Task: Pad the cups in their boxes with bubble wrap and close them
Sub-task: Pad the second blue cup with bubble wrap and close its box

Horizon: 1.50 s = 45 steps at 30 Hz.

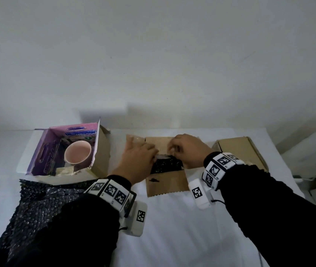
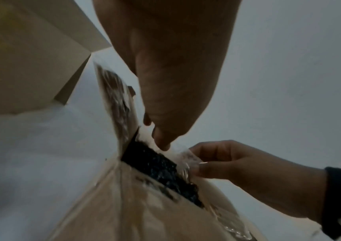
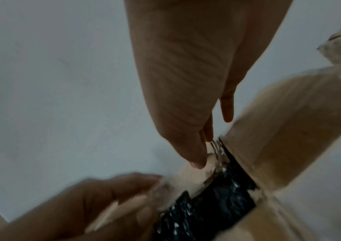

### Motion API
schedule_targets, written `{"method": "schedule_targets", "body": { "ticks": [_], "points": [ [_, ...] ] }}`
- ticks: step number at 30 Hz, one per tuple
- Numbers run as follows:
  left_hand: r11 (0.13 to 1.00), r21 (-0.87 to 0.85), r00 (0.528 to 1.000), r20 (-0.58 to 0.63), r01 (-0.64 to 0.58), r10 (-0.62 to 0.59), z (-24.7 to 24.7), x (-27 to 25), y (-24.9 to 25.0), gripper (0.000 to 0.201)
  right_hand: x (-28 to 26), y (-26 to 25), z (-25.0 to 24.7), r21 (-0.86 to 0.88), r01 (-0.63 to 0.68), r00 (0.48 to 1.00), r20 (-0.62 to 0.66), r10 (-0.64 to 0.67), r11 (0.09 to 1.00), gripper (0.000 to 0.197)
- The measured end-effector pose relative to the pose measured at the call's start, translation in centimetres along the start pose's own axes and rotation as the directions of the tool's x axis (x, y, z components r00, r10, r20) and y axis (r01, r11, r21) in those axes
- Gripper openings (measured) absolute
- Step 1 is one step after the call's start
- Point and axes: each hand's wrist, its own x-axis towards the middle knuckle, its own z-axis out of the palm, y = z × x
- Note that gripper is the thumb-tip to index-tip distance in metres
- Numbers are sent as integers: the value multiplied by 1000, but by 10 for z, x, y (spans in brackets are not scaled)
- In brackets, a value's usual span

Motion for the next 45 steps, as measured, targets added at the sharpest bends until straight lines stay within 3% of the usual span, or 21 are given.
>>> {"method": "schedule_targets", "body": {
  "ticks": [3, 7, 11, 13, 15, 18, 23, 28, 32, 35, 37, 39, 42, 45],
  "points": [
    [997, -74, 996, 92, -1, 8, 4, -1, -2, 41, -10, 4, -13, 53, -56, 998, 27, 55, 997, 33],
    [995, -99, 999, 9, -32, 33, 10, -1, -11, 56, -27, 4, -29, -58, -122, 967, 216, 132, 991, 62],
    [991, -134, 997, -70, -26, 17, 10, 8, -4, 35, -37, 8, -27, -95, -220, 966, 114, 230, 971, 67],
    [981, -192, 993, -119, 4, -28, 11, 11, 0, 17, -39, 12, -26, 10, -336, 940, 69, 334, 942, 72],
    [938, -343, 982, -154, 47, -106, 10, 14, -1, 12, -40, 17, -24, 154, -428, 904, 44, 426, 891, 73],
    [821, -563, 958, -171, 98, -231, -1, 21, -6, 8, -41, 20, -27, 299, -443, 885, -6, 466, 845, 59],
    [767, -631, 903, -253, 118, -347, -28, 51, -13, 8, -34, 6, -29, 487, -259, 916, -151, 372, 834, 44],
    [647, -747, 895, -173, 152, -411, -43, 81, -18, 9, -25, -5, -12, 303, -81, 961, -229, 155, 950, 43],
    [577, -792, 885, -109, 198, -453, -41, 95, -25, 11, -23, -16, 4, 341, 66, 977, -215, 9, 938, 46],
    [496, -847, 887, -65, 194, -458, -37, 97, -26, 20, -18, -30, 16, 89, 82, 989, -131, -70, 993, 60],
    [443, -879, 905, -30, 179, -424, -33, 94, -27, 33, -13, -37, 22, -116, 70, 994, -74, -79, 991, 59],
    [413, -898, 931, -13, 149, -365, -31, 88, -29, 49, -7, -40, 27, -190, 37, 997, -53, -48, 981, 52],
    [500, -857, 931, -75, 122, -356, -28, 72, -35, 64, 0, -44, 30, -136, -41, 995, -91, 29, 990, 51],
    [664, -717, 884, -150, 211, -443, -20, 44, -45, 67, 4, -52, 32, -212, -38, 994, -113, 14, 977, 38]
  ]
}}
